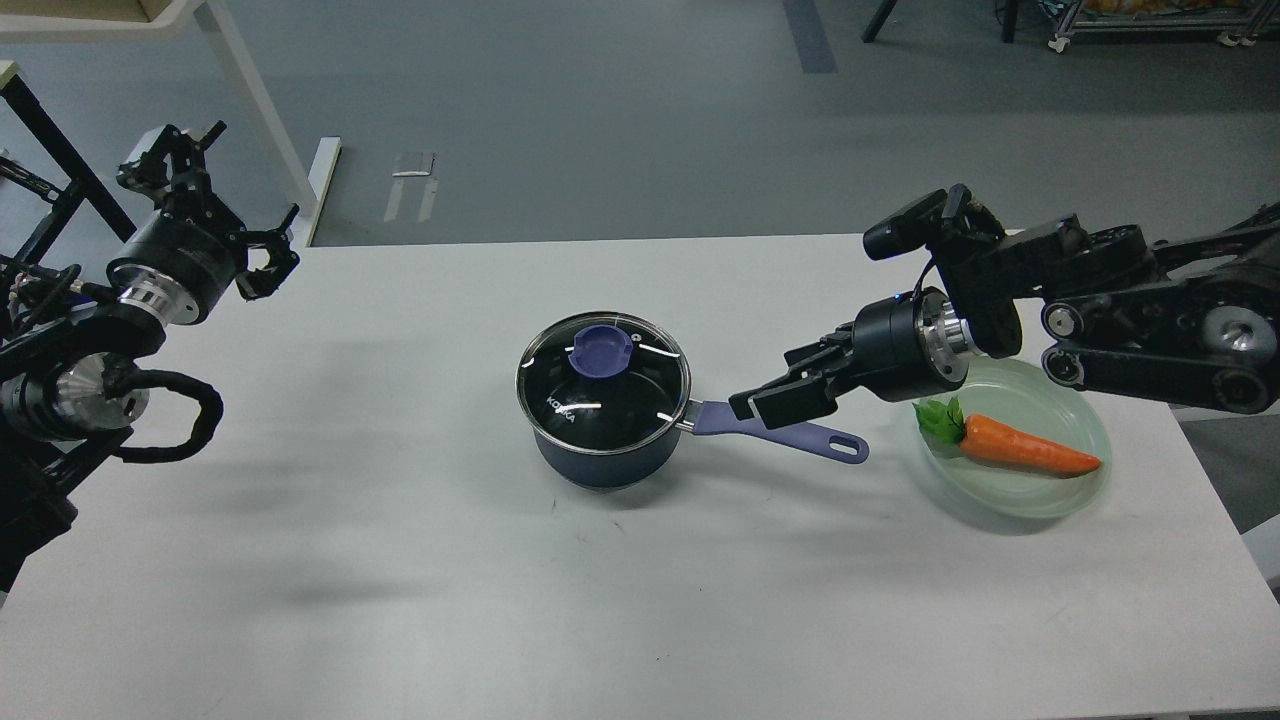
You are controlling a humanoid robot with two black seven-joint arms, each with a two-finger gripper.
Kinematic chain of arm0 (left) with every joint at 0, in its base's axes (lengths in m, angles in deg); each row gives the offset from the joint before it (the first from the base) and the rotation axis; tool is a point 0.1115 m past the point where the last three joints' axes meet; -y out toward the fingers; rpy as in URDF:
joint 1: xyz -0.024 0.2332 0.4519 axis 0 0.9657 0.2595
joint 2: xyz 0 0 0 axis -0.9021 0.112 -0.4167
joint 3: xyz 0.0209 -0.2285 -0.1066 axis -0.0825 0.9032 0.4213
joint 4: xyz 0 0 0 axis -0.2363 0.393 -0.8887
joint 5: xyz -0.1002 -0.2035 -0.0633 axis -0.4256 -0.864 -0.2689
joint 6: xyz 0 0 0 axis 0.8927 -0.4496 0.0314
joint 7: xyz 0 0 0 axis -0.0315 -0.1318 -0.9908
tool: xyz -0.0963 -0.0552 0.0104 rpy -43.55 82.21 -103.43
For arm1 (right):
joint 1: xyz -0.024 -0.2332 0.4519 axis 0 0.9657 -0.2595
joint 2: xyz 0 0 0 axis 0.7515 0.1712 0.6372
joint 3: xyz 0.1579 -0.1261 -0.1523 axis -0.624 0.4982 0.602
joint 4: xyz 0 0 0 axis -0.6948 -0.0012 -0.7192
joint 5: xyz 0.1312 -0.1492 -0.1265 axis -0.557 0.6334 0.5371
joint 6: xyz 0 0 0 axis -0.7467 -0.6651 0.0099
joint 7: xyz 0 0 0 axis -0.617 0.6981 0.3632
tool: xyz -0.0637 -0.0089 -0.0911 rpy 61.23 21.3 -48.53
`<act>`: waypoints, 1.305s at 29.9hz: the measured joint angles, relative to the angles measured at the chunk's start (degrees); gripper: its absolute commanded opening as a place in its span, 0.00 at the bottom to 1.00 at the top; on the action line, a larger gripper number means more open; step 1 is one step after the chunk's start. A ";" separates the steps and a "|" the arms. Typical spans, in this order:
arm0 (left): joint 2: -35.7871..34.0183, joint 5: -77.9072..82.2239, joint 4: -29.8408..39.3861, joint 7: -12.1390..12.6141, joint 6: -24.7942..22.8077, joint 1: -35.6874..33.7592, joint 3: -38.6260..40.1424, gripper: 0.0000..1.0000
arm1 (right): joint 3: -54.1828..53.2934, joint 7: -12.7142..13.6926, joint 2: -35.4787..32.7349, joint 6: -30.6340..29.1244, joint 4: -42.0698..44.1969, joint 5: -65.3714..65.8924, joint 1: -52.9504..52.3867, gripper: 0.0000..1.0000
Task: Open pot lid
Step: 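Reach the right gripper to the lavender pot handle and grasp it, then reach the left gripper over the pot and grasp the lid's blue knob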
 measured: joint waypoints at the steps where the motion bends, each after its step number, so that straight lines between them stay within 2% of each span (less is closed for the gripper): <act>1: 0.01 0.21 0.00 -0.02 -0.04 0.00 -0.04 0.99 | 0.89 -0.03 0.47 0.25 -0.06 1.88 -0.01 0.93; 5: 0.21 0.51 0.00 -0.02 -0.34 -0.01 -0.16 0.99 | 4.42 -0.18 2.58 1.97 0.10 7.32 -0.03 0.90; 13: 0.42 2.52 -0.01 0.12 -0.53 -0.26 -0.10 0.99 | 7.49 -0.12 4.92 4.31 1.76 10.40 0.10 0.76; 21: 0.39 3.02 -0.01 0.12 -0.53 -0.68 -0.08 0.99 | 7.62 0.03 8.65 4.40 4.30 10.62 0.28 0.52; 26: 0.15 3.86 -0.01 0.12 -0.53 -0.78 -0.08 0.99 | 7.66 0.53 9.22 4.37 4.48 10.72 -0.05 0.42; 32: 0.17 9.47 0.66 -0.06 -0.78 -1.16 0.04 0.99 | 8.10 1.47 9.35 4.36 4.48 11.53 -0.10 0.26; 39: -0.32 17.96 5.63 -0.12 -0.43 -2.04 0.04 0.99 | 8.25 1.52 9.44 4.36 4.82 11.61 -0.57 0.19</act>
